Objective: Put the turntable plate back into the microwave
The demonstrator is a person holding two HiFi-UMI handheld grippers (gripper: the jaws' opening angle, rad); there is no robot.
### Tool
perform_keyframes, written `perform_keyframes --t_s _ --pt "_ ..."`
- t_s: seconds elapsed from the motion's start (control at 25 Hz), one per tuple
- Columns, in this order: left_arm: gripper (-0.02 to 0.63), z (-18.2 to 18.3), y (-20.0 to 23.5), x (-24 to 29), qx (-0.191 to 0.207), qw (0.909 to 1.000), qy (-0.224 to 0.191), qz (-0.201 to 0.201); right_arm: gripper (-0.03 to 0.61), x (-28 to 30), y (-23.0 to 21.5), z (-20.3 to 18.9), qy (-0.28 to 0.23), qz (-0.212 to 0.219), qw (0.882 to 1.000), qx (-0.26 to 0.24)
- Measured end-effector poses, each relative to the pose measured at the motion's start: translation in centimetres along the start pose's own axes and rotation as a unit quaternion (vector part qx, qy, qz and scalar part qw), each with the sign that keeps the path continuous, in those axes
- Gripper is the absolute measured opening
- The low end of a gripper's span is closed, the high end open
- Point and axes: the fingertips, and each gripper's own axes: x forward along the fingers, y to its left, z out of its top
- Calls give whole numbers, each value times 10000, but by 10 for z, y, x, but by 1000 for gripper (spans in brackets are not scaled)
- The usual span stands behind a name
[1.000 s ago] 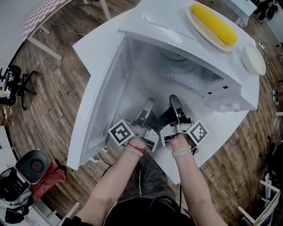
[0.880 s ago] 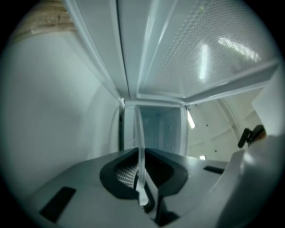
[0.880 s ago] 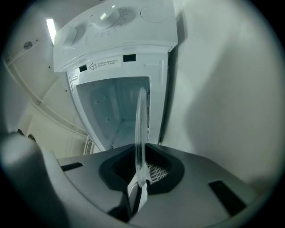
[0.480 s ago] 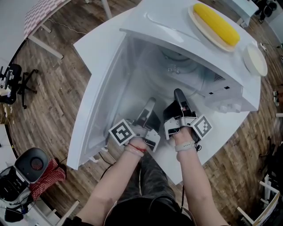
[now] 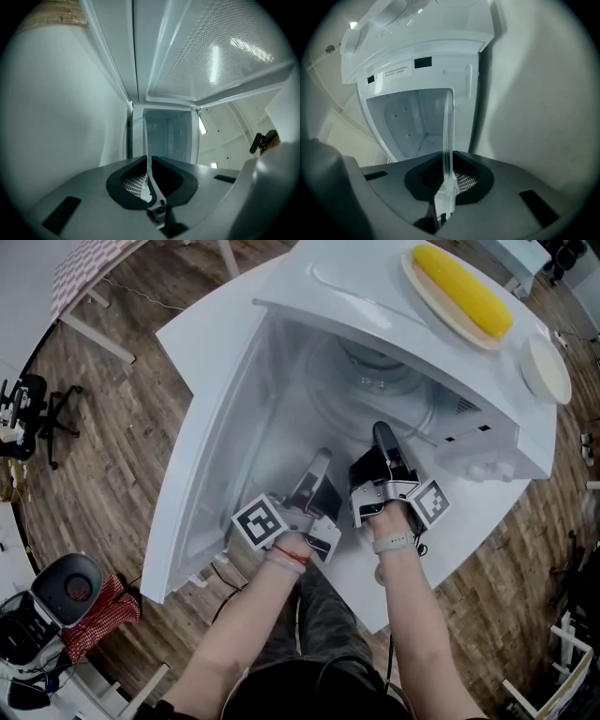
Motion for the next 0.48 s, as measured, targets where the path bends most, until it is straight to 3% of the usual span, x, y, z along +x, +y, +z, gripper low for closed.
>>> perform_keyframes --t_s 0.32,0.48 --pt "32 -1 3 4 -2 10000 41 36 44 0 3 1 -46 98 9999 -121" --pt "32 -3 3 7 47 9999 104 47 88 -3 7 -3 97 119 9996 -253"
